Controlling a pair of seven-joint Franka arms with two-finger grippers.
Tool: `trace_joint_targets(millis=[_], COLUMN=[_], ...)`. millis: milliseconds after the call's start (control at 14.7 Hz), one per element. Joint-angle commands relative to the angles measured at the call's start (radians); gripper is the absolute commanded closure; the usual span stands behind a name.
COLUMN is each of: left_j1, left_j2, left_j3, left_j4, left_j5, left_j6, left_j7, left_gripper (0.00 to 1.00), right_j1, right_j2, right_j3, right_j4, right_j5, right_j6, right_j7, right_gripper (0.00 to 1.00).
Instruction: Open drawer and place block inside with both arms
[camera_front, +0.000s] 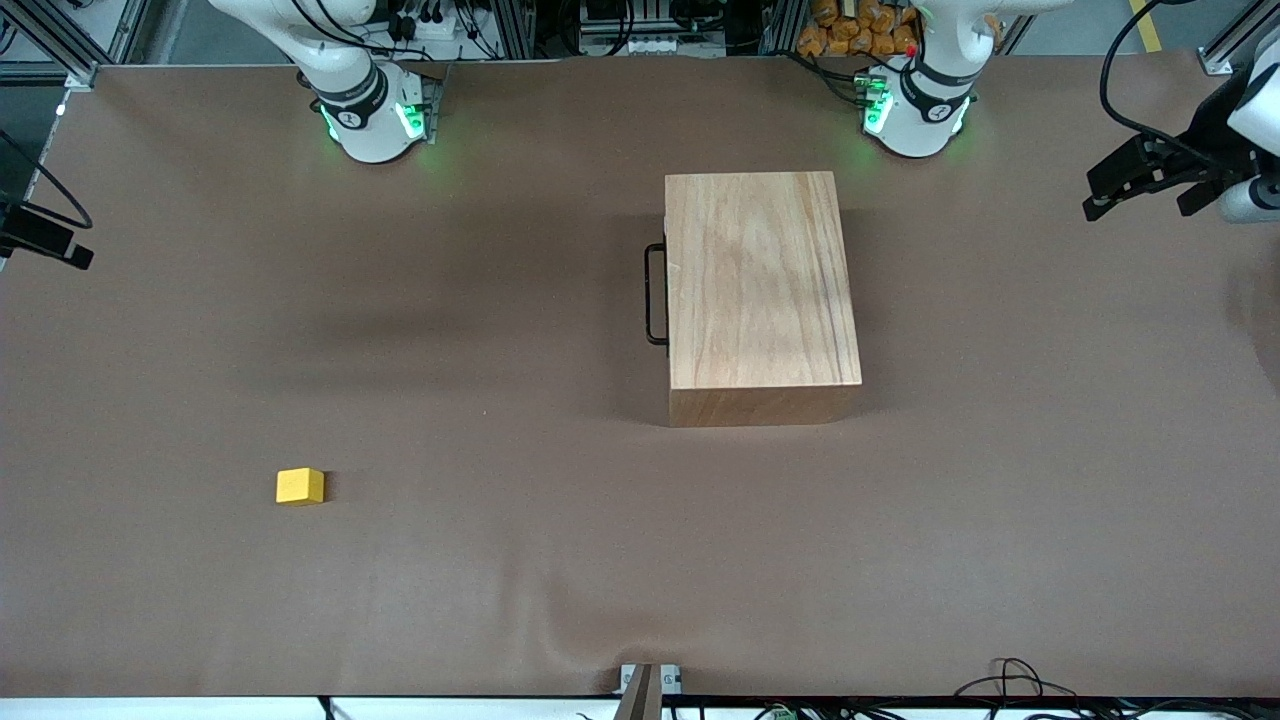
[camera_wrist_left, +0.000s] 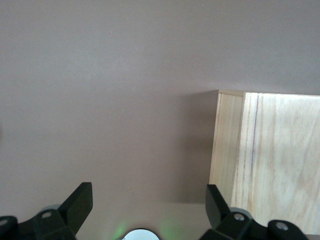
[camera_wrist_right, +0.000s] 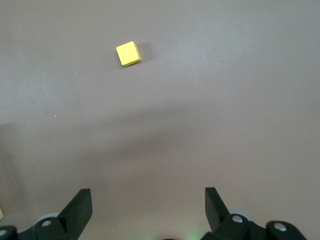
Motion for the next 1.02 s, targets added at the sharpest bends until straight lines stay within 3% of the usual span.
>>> trace_joint_targets(millis=[0,409,955], left_j1=[0.001,0.010,-0.017], left_j2=[0.020,0.020,0.066], left_j3=[-0.001,-0.001,-0.022], left_j4=[0.034,0.045,0.050], left_j5=[0.016,0.043,0.029], left_j6=[-0.006,-0.006,0.009], left_j7=[0.008,0.019,0.016], left_gripper=[0.00,0.00,0.00], right_j1=[-0.003,0.049,0.040], right_j2=[-0.021,-0.012,0.015], right_j3=[0.022,0.022,0.019], right_j4=[-0.021,-0.023,-0.040], right_j5=[-0.010,-0.010,-0.010], right_j6=[0.014,0.026,0.067], right_j7=[0.011,0.079,0.079], right_gripper=[0.00,0.00,0.00])
